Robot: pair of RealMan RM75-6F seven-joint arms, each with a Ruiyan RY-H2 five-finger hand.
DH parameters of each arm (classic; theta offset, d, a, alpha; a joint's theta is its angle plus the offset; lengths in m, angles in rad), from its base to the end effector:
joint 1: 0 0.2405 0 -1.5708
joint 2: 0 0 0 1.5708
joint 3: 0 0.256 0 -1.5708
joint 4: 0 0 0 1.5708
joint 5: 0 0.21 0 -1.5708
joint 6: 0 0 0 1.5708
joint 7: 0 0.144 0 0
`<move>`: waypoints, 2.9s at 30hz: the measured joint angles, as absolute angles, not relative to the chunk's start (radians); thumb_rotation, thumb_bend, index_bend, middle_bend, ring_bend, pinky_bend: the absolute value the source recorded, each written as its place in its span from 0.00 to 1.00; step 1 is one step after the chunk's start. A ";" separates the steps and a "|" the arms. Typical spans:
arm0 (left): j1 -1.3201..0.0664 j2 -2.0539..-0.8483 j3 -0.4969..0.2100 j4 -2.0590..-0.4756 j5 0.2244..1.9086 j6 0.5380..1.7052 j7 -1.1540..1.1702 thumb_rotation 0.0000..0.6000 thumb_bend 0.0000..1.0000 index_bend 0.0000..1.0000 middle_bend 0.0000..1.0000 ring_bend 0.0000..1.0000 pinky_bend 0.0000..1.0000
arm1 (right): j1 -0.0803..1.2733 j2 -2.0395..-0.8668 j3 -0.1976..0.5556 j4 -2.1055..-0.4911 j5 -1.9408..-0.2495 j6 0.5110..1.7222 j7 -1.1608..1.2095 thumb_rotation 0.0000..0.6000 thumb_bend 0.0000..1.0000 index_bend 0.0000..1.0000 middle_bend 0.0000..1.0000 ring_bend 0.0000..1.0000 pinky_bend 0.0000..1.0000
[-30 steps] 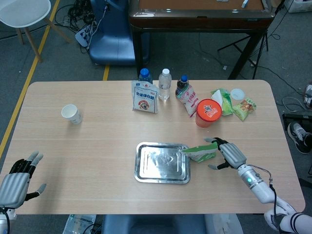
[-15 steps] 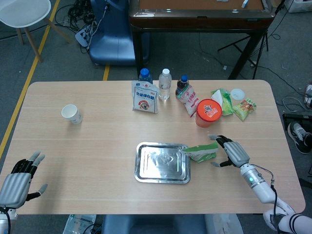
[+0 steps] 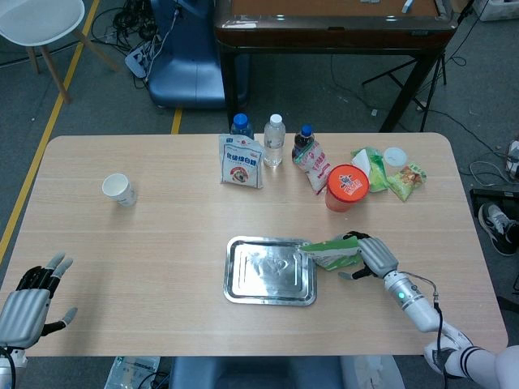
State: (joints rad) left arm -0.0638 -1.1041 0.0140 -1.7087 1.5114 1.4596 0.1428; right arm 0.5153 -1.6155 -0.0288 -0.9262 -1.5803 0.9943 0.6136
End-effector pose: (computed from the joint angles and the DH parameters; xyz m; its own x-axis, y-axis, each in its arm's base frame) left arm -0.3010 0.1592 0.1428 0.4526 0.1033 0.8857 0.8910 -0.0139 -0.4537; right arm -0.3071 -0.3050 -0.0131 0.1616 -0.4562 0.8751 -0.9761 -0.2047 0.0735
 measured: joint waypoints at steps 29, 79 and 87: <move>-0.063 -1.105 0.014 -1.727 1.512 1.460 0.166 1.00 0.22 0.12 0.05 0.15 0.08 | 0.490 -1.767 -0.051 -0.659 -1.615 1.129 0.698 1.00 0.43 0.55 0.49 0.39 0.42; -0.052 -1.102 0.018 -1.689 1.514 1.464 0.117 1.00 0.22 0.12 0.04 0.15 0.07 | 0.855 -1.208 0.003 -1.528 -1.585 0.716 0.080 1.00 0.63 0.75 0.68 0.61 0.63; -0.054 -1.101 0.017 -1.691 1.508 1.458 0.122 1.00 0.22 0.12 0.04 0.15 0.07 | 0.876 -1.190 0.010 -1.566 -1.503 0.656 -0.001 1.00 0.63 0.77 0.69 0.62 0.63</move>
State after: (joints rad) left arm -0.0537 -1.1010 0.0168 -1.6912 1.5082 1.4577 0.1217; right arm 0.8759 -1.1901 0.0095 -1.5661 -1.5031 0.6559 -0.0007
